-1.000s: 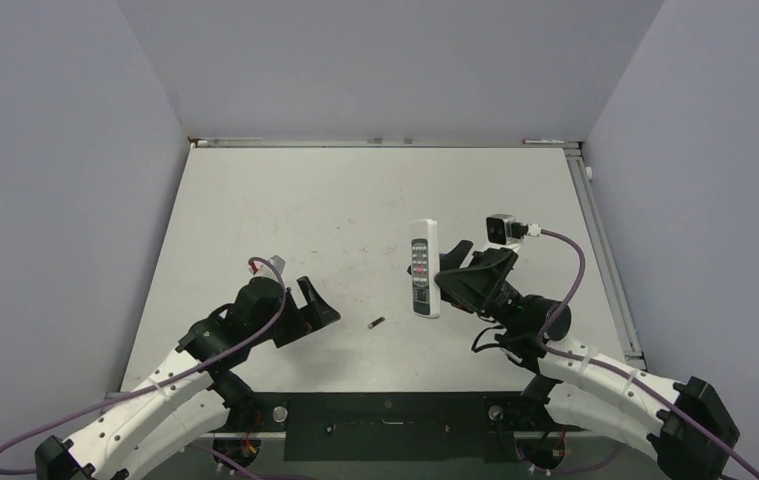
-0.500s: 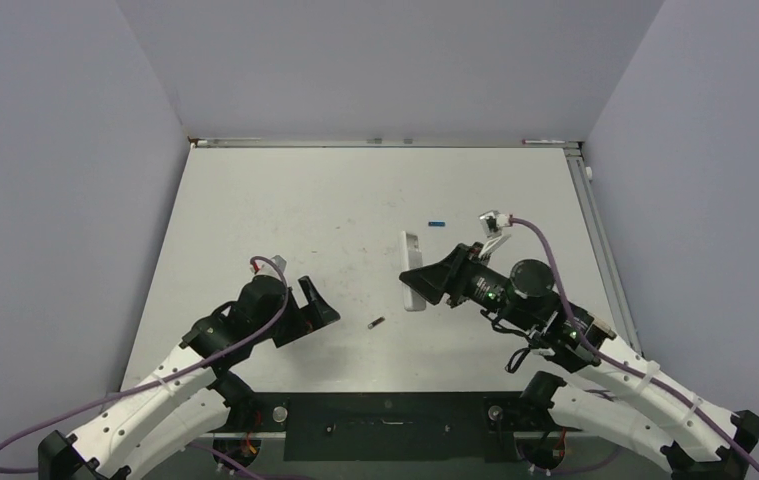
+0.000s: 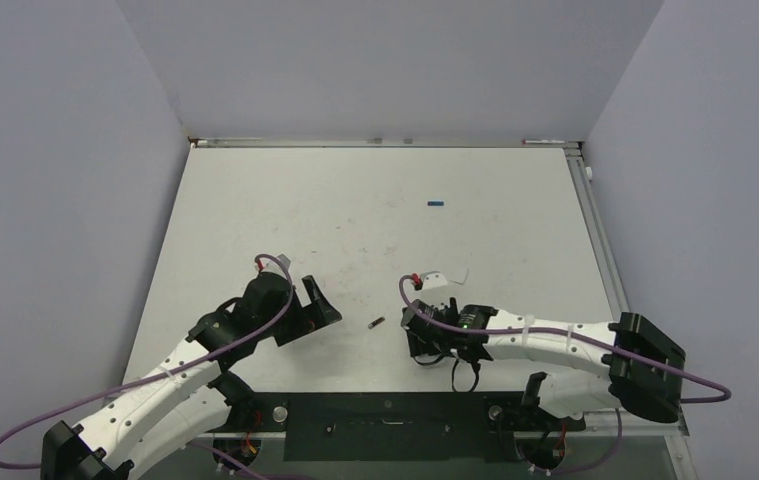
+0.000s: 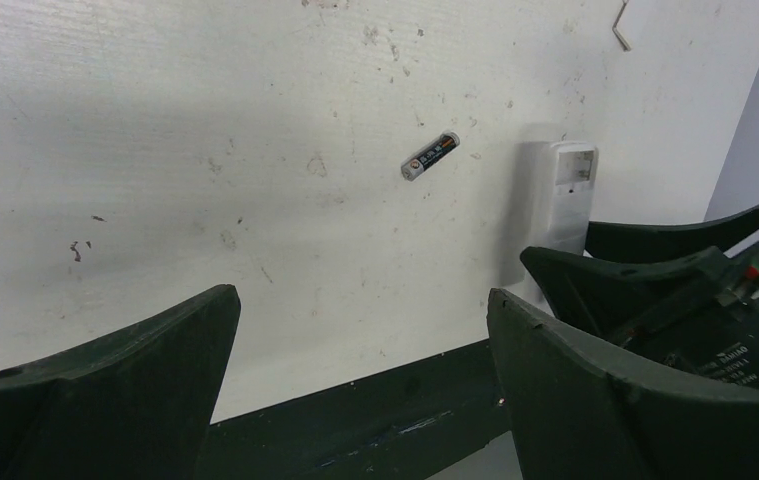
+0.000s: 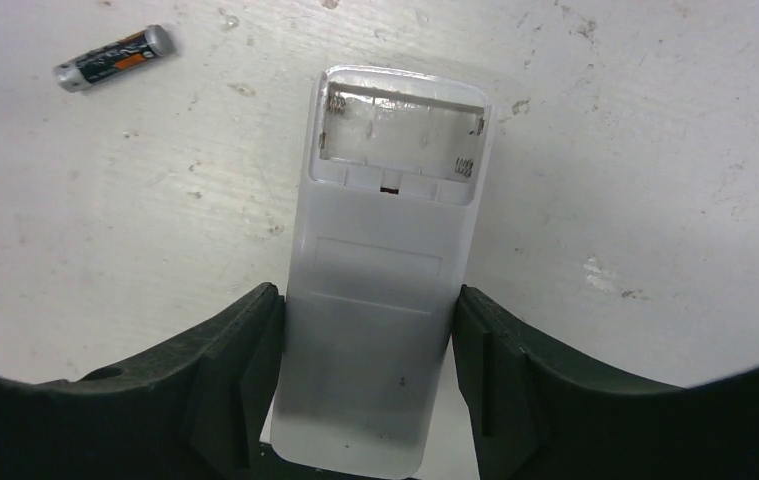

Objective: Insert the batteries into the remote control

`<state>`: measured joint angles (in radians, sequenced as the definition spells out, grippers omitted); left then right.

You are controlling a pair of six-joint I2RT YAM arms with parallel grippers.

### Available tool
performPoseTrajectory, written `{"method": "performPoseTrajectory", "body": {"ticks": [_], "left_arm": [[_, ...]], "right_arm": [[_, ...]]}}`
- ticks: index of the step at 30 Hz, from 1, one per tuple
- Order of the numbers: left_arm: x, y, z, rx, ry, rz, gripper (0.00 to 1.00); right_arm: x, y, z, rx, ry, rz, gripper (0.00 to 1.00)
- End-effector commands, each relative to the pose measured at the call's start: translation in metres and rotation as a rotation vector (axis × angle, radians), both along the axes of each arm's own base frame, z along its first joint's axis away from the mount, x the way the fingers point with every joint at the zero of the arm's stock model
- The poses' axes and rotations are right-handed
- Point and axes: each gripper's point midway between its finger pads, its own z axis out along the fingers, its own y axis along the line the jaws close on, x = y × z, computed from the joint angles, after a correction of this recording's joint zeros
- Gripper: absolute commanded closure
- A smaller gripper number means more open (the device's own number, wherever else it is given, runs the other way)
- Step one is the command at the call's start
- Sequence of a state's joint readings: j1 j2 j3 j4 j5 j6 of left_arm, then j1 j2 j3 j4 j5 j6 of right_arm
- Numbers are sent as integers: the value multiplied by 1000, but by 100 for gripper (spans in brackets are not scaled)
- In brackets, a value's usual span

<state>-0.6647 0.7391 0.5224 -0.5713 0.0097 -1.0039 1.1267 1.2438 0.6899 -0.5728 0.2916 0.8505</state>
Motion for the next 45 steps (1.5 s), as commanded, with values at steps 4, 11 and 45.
{"method": "performPoseTrajectory", "body": {"ticks": [4, 11, 45], "left_arm": [[10, -9, 18, -47, -67, -29, 8], [11, -8, 16, -42, -69, -39, 8], [36, -13, -19, -66, 43, -87, 8]], "right_arm": [[19, 13, -9, -45, -44, -24, 46], [87, 6, 32, -50, -119, -107, 24], [526, -32, 10, 127, -421, -292, 92]]}}
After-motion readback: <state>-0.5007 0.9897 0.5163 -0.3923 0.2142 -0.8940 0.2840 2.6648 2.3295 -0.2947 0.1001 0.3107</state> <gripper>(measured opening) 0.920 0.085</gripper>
